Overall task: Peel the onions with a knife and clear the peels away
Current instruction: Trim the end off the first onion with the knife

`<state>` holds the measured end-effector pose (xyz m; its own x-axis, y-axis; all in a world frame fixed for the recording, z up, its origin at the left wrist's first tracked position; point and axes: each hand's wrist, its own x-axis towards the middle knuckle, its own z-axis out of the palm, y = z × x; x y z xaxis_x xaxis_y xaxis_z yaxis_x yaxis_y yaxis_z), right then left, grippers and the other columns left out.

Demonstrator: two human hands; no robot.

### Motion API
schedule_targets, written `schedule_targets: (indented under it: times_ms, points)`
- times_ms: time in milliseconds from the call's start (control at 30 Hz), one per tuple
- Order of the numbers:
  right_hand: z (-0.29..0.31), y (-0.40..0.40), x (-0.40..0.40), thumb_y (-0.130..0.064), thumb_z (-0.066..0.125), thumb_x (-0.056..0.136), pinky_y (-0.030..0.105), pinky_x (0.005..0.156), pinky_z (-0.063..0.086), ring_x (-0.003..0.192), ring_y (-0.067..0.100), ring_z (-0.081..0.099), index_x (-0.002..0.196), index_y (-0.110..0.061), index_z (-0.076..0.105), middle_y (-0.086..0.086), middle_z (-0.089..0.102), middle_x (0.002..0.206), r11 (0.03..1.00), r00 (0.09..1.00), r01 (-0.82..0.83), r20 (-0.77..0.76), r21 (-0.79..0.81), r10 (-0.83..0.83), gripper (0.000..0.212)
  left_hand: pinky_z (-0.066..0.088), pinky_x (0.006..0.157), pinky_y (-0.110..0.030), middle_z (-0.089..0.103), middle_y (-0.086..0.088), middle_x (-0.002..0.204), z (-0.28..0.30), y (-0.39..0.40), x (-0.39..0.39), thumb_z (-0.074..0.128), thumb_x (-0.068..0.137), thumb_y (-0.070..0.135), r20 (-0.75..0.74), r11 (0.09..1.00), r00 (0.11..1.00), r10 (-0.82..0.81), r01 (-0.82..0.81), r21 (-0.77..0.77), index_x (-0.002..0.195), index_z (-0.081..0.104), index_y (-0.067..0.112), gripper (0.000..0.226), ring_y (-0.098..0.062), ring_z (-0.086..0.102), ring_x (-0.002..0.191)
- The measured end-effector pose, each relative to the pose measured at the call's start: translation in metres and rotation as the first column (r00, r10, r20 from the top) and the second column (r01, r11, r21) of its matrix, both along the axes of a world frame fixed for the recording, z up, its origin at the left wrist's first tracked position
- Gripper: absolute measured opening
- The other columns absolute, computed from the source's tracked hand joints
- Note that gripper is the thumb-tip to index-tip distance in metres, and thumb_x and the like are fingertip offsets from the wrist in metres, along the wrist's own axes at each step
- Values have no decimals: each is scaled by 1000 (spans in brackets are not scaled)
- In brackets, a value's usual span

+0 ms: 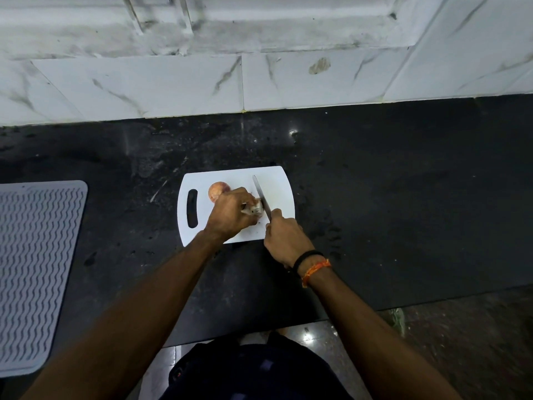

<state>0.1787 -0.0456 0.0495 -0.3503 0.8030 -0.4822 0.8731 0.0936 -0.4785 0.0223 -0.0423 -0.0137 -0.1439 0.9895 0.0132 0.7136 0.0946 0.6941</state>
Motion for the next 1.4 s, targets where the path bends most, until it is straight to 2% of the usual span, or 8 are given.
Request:
schedule_targets:
  times_ms: [100, 233, 467, 567, 833, 1033, 1167, 1400]
  points:
    - [-1, -9, 4, -17, 47, 102, 39, 83, 48, 107, 39, 61, 128, -7, 42, 21, 60, 121, 1000, 1000, -6, 16, 0, 6, 28, 26, 78, -13, 73, -12, 93, 0, -1, 0, 85, 77, 10, 4, 1000, 1000, -4, 4, 20, 95, 77, 0, 22, -25, 65, 83]
    - [-5, -1, -2, -17, 45, 102, 38, 80, 45, 107, 41, 60, 126, -6, 43, 23, 60, 121, 999, 999, 38, -21, -9, -38, 27, 49, 76, -31, 72, -11, 87, -4, -4, 0, 87, 75, 12, 4, 997, 998, -61, 60, 50, 92, 77, 1, 22, -23, 64, 74]
    - [-9, -20, 9, -18, 45, 103, 41, 85, 48, 106, 40, 60, 128, -7, 41, 21, 61, 118, 999, 999, 34, -8, 12, -34, 28, 53, 84, -24, 73, -11, 98, -9, -6, -4, 87, 76, 12, 114, 1000, 993, 5, -4, -10, 98, 74, 0, 27, -28, 69, 91]
    - [-10, -14, 6, -17, 45, 102, 43, 86, 49, 105, 39, 61, 128, -7, 41, 21, 62, 116, 999, 1000, 22, -6, 35, -22, 28, 59, 87, -39, 71, -10, 102, -9, -1, -8, 88, 74, 11, 156, 999, 988, 7, 1, -49, 100, 74, 1, 31, -27, 68, 93]
    - [-8, -5, 11, -19, 43, 103, 37, 76, 43, 103, 39, 61, 123, -6, 44, 21, 62, 116, 1000, 1000, 10, -10, 28, -9, 24, 59, 86, -40, 76, -1, 93, 5, 22, -18, 91, 71, 26, 116, 978, 992, -44, 67, -197, 95, 78, 13, 31, -19, 72, 85]
    - [0, 0, 12, -22, 41, 104, 34, 74, 38, 106, 41, 60, 126, -5, 44, 22, 60, 119, 999, 999, 39, -33, 23, -38, 27, 55, 85, -31, 73, -4, 109, 3, 21, -9, 89, 75, 22, 30, 990, 999, -25, 29, -138, 111, 76, 9, 40, -22, 69, 94]
    - [-1, 3, 12, -24, 41, 104, 37, 74, 44, 103, 40, 62, 124, -6, 45, 22, 61, 117, 998, 997, 65, -44, 8, -64, 27, 59, 84, -41, 74, -6, 103, -1, 19, -10, 91, 71, 20, 54, 992, 998, -22, 28, -125, 105, 77, 8, 39, -22, 69, 90]
    - [0, 6, 2, -23, 43, 104, 36, 73, 45, 100, 37, 63, 124, -7, 46, 20, 61, 118, 999, 998, 49, -27, -8, -49, 26, 60, 81, -40, 76, -8, 99, -3, 16, -8, 88, 75, 14, 54, 990, 997, -63, 69, -122, 94, 77, 8, 23, -22, 69, 85]
